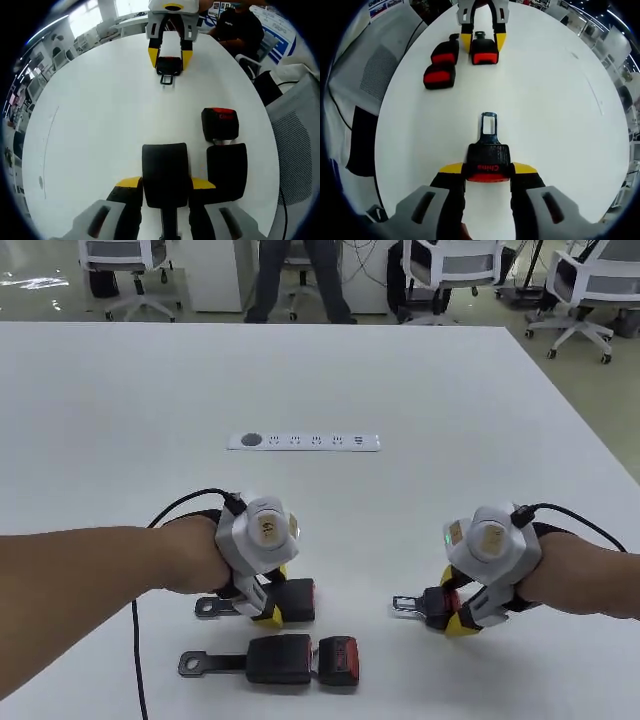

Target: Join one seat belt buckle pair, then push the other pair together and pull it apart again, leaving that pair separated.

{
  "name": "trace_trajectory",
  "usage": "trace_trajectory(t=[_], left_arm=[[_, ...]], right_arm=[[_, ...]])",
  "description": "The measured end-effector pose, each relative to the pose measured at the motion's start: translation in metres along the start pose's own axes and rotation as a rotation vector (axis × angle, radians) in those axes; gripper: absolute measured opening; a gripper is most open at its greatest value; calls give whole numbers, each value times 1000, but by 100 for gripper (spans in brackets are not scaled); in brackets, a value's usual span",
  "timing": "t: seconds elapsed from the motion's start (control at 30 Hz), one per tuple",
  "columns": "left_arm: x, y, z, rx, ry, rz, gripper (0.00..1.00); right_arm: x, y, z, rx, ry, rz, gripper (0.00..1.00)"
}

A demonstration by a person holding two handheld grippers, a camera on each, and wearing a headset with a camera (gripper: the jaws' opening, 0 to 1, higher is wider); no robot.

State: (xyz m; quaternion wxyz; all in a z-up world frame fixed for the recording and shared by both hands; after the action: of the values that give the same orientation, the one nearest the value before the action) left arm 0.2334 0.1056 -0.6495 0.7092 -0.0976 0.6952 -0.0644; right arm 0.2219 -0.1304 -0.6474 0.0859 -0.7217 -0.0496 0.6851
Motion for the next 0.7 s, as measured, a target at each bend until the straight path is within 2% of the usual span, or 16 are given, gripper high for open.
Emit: trace_trajectory(t=[0.1, 0.13, 0.2, 0.23, 0.27, 0.37, 0.43, 0.5, 0.57, 0.63, 0.7], left_arm=[[0, 0, 2, -15, -6, 11, 38], [-1, -1, 3, 9, -29, 16, 39], [-1, -3, -1, -22, -34, 27, 43], [-2, -4, -2, -31, -30, 15, 45], [-5, -7, -2, -73, -23, -23, 45], [-17, -5, 0, -94, -45, -46, 46], [-34, -7, -3, -165, -74, -105, 47], [-43, -5, -5, -197, -99, -135, 48], [-49, 0, -10, -215, -128, -161, 54], [-55, 7, -22, -228, -136, -178, 57], [-57, 12, -27, -251, -153, -189, 59]], right_arm=[[0, 0, -5, 25, 40, 11, 40], [-1, 0, -7, 22, 63, 12, 43], [-2, 0, -6, 48, 73, -2, 49], [-4, -1, -6, 59, 76, -19, 49], [-9, -4, -3, 98, 72, -49, 48], [-18, -6, -1, 140, 96, -90, 48], [-26, -9, 5, 202, 104, -148, 49], [-29, -13, 11, 230, 106, -182, 49], [-30, -14, 20, 245, 108, -206, 51], [-35, -15, 35, 252, 105, -219, 54], [-31, -14, 38, 256, 109, -223, 57]])
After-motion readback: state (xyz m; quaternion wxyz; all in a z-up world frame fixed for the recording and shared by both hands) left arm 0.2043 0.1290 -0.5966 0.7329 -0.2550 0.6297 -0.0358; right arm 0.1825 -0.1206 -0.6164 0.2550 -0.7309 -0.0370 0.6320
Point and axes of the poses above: the centre of the closed fingertips' face, and the gripper's own axes: x roughly forward along the fingers, z roughly to its left, y roughly out of its underside, the point moved 5 cm from there along -x, roughly backward along the fingers, and after that the axes turned 10 degrees about z, right-handed, at the moved point
